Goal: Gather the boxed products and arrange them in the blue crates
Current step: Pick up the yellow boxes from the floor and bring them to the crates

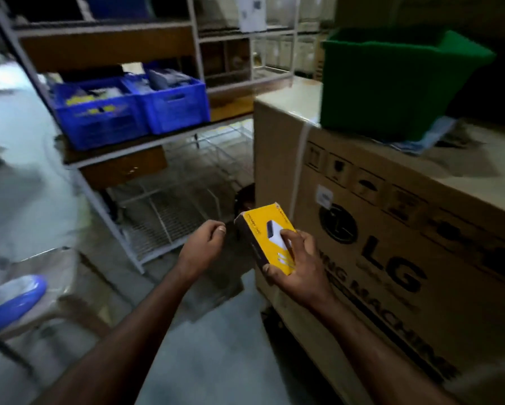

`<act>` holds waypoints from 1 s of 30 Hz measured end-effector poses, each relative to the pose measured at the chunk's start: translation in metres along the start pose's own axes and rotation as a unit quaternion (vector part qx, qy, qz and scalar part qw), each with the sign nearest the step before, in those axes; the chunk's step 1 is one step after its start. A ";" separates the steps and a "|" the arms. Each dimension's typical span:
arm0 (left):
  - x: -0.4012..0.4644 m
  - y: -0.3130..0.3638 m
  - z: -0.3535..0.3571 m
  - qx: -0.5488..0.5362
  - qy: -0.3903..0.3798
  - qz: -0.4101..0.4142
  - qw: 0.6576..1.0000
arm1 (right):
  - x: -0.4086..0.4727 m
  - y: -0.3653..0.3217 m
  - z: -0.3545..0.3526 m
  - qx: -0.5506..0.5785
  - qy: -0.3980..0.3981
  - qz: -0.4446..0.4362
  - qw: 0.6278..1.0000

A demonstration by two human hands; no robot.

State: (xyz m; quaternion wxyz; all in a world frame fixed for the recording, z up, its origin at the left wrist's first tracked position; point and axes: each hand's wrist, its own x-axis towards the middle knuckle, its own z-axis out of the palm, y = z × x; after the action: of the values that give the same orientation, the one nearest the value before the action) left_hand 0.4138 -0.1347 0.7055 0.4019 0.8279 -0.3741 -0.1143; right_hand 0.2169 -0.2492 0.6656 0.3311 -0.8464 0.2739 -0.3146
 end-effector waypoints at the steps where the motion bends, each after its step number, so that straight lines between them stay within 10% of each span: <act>1: 0.012 -0.008 -0.010 -0.004 0.014 -0.009 1.000 | 0.020 -0.006 0.013 -0.002 -0.002 -0.010 1.000; 30: 0.504 -0.227 -0.274 -0.082 0.133 0.027 0.987 | 0.588 -0.136 0.385 0.128 -0.041 -0.087 0.987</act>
State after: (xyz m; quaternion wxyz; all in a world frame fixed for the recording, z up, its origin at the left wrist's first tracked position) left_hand 1.0170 -0.2441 0.7698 0.5175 0.7897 -0.3287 -0.0228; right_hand 0.9098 -0.4093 0.7474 0.4191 -0.8298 0.1425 -0.3398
